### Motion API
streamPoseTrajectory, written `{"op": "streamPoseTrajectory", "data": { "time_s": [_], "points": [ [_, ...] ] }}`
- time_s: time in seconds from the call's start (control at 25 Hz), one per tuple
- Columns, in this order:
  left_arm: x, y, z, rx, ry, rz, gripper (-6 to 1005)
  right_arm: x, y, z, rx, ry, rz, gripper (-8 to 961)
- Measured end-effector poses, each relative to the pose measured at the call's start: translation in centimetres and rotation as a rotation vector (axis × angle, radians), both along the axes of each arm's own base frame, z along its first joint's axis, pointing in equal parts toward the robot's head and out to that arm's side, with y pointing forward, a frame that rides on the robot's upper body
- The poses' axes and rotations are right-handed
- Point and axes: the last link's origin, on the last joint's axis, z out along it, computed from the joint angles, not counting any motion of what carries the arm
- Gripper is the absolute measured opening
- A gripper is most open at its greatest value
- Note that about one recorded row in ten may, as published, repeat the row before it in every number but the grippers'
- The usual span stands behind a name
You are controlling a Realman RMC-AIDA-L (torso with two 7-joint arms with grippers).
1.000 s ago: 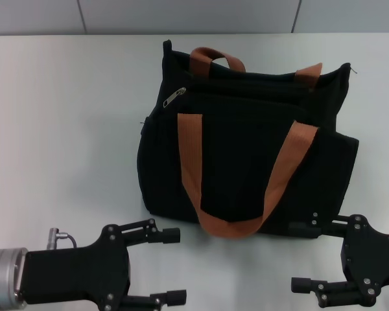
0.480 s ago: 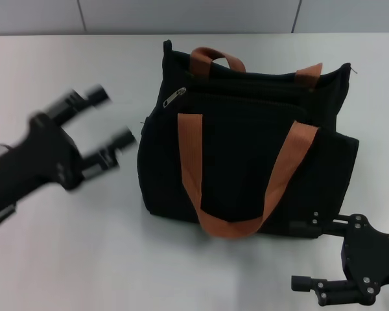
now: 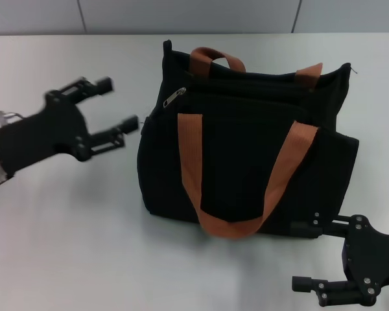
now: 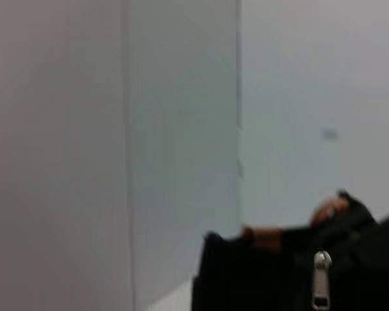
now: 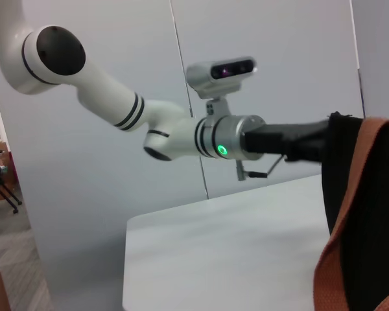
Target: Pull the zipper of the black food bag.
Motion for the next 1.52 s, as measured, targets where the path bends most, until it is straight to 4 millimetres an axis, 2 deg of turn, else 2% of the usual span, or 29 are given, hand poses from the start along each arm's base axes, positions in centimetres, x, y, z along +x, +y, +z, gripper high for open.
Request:
{"op": "streamPoseTrajectory", "data": {
  "time_s": [0.12,0.4,0.64,0.92,1.32,1.52],
  "points": [
    [1.0,0.8,-1.3,-0.038,0.059,-0.035,818,0.0,0.0,0.0,0.001,0.001,-0.001,787],
    [2.0,2.6,-2.9,-0.029,0.144,-0.035,816,0.0,0.1,0.0,0.003,0.001,0.001,788],
    [2.7,3.1,-2.7,0.033,0.158,-0.102,811,-0.1,0.2,0.0,0.004,0.002,0.002,788],
    [3.3,2.4,-2.3,0.060,0.118,-0.168,620,-0.1,0.2,0.1,0.006,0.003,0.002,788],
    [3.6,2.1,-2.4,0.056,0.098,-0.188,410,-0.3,0.3,0.1,0.004,0.012,0.005,787],
    [3.8,1.6,-2.3,0.053,0.070,-0.202,196,-1.4,0.2,0.7,0.001,0.110,0.018,788]
  ]
}}
